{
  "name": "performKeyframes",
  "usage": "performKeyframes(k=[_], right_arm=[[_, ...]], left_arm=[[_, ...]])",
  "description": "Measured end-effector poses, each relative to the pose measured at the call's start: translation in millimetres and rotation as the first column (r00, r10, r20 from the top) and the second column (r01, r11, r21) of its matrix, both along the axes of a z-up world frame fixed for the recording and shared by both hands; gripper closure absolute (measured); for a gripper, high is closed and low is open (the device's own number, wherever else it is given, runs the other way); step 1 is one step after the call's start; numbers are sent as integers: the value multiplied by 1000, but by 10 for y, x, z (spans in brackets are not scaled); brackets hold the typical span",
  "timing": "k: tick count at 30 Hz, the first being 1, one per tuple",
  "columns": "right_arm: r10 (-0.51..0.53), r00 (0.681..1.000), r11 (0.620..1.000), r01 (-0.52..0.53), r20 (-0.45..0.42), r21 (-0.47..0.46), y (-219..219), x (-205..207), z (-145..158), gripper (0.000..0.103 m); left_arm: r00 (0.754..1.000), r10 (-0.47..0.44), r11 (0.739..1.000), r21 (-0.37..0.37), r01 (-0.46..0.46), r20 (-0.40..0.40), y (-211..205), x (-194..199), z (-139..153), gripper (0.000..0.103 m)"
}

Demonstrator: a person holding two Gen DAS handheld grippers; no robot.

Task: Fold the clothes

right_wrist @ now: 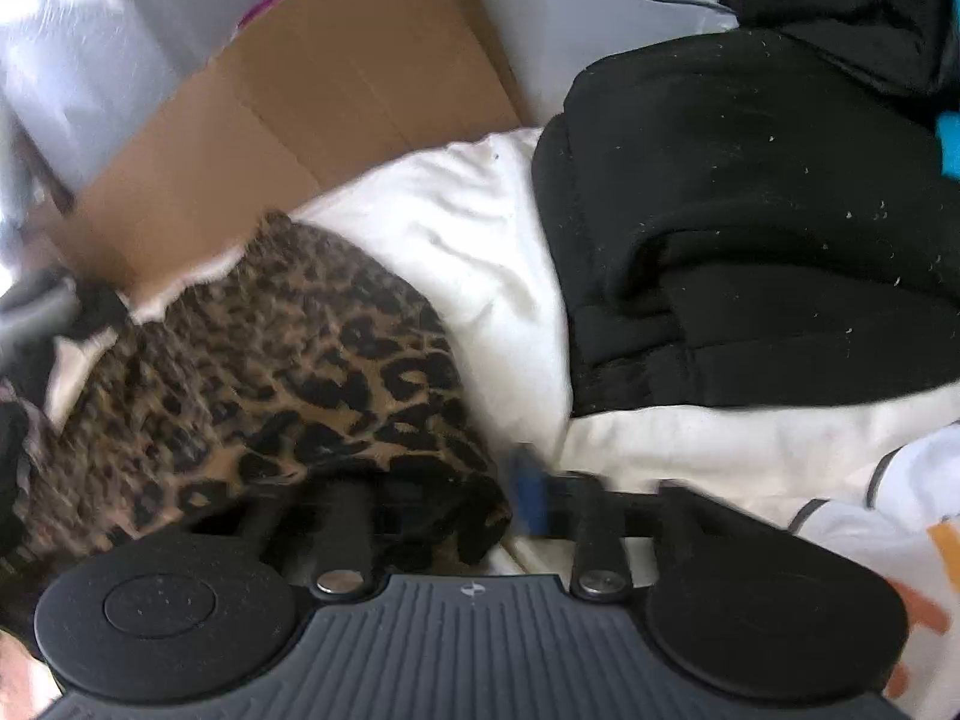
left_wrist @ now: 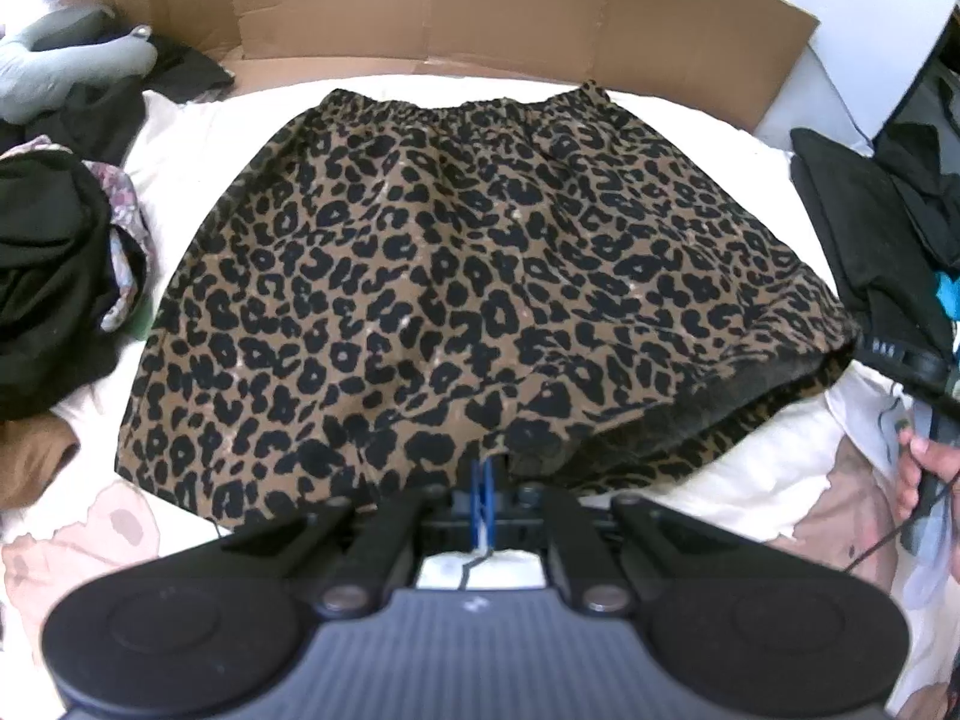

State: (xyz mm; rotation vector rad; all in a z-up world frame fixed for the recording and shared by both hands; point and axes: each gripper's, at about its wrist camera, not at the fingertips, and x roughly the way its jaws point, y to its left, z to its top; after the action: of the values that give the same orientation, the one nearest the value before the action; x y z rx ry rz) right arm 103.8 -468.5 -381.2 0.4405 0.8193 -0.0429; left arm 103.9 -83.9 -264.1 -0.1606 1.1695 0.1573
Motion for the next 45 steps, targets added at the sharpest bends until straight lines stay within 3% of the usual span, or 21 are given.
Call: performKeyframes(k=[3, 14, 20, 32, 37, 45], right_arm=[[-13, 1000, 1000, 13, 1, -3, -58, -30, 59, 103], [-33, 995, 997, 39, 98, -67, -194, -41, 724, 103], [-56, 991, 994, 66, 122, -84, -241, -9, 842, 103], [-81, 992, 990, 91, 94, -105, -339, -30, 761, 103], [-113, 994, 991, 113, -5, -70, -459, 31, 384, 100], [-180, 983, 984, 179, -48, -25, -523, -179, 196, 92]], left_arm=[[1000, -12, 1000, -5, 12, -2, -16, -12, 9, 101], [994, -111, 994, -23, 111, -21, -206, -110, -20, 101], [982, -178, 983, -61, 174, -62, -415, -208, -232, 101], [969, -224, 971, -111, 213, -103, -569, -134, -747, 101], [964, -238, 966, -134, 223, -117, -614, -96, -949, 101], [942, -298, 945, -189, 268, -156, -582, -190, -992, 103]])
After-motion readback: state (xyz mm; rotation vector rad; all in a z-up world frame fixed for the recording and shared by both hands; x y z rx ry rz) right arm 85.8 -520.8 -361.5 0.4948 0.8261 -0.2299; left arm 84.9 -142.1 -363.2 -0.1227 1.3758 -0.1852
